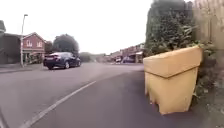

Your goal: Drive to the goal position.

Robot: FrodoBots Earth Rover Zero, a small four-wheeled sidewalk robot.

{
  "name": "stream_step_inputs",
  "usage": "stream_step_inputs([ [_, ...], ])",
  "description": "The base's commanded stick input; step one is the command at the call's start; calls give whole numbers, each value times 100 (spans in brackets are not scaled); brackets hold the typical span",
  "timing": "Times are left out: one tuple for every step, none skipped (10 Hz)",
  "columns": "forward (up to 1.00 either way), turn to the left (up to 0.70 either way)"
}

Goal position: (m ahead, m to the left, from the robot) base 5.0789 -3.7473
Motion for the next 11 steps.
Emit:
stream_step_inputs([
  [100,0],
  [100,-21],
  [100,-38],
  [100,-40],
  [100,-40],
  [100,0],
  [100,0],
  [100,0],
  [100,-3],
  [100,-23],
  [100,-40],
])
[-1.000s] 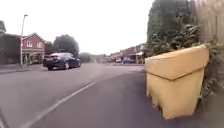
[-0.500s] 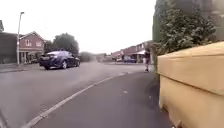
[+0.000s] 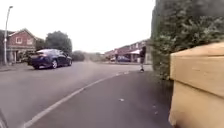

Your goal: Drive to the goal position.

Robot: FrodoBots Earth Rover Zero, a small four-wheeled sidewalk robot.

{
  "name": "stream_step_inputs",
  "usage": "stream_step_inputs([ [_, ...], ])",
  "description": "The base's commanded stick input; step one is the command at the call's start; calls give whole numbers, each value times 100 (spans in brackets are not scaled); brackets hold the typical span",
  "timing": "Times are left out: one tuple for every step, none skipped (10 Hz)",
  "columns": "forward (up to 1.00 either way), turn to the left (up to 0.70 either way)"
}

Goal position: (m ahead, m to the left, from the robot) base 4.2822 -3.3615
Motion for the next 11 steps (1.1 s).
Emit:
stream_step_inputs([
  [100,-40],
  [100,-6],
  [100,0],
  [100,0],
  [100,-5],
  [100,-19],
  [100,-40],
  [100,-40],
  [100,-40],
  [100,-40],
  [100,-40],
])
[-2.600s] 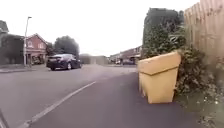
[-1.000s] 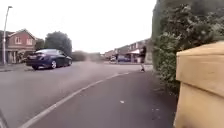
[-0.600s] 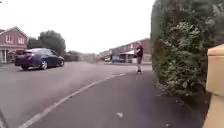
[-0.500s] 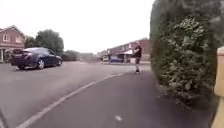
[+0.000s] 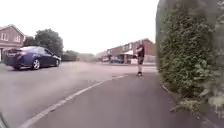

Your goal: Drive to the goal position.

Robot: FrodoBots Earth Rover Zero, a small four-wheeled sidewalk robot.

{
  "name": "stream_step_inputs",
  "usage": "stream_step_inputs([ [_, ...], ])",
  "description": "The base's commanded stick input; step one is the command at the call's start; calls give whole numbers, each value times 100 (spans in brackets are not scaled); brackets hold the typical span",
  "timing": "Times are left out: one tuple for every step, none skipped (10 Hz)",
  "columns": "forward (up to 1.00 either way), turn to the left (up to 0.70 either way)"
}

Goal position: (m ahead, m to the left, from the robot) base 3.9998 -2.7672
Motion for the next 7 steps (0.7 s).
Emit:
stream_step_inputs([
  [100,-20],
  [100,0],
  [100,0],
  [100,0],
  [100,0],
  [100,0],
  [0,0],
])
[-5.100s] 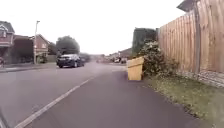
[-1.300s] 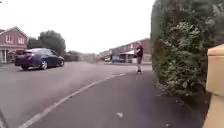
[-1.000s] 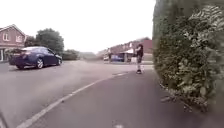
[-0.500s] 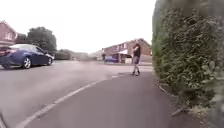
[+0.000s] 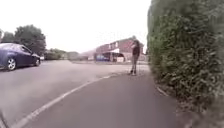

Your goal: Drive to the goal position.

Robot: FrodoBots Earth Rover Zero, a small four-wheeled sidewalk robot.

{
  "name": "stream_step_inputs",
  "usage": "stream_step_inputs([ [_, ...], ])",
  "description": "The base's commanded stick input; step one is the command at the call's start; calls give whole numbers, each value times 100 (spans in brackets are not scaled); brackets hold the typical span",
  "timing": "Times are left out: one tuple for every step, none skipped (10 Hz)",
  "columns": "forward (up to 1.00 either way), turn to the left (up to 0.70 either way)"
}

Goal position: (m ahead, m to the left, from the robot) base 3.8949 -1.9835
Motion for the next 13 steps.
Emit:
stream_step_inputs([
  [0,0],
  [0,0],
  [0,0],
  [0,0],
  [0,0],
  [0,0],
  [0,0],
  [0,0],
  [37,0],
  [74,0],
  [100,0],
  [100,0],
  [100,0],
])
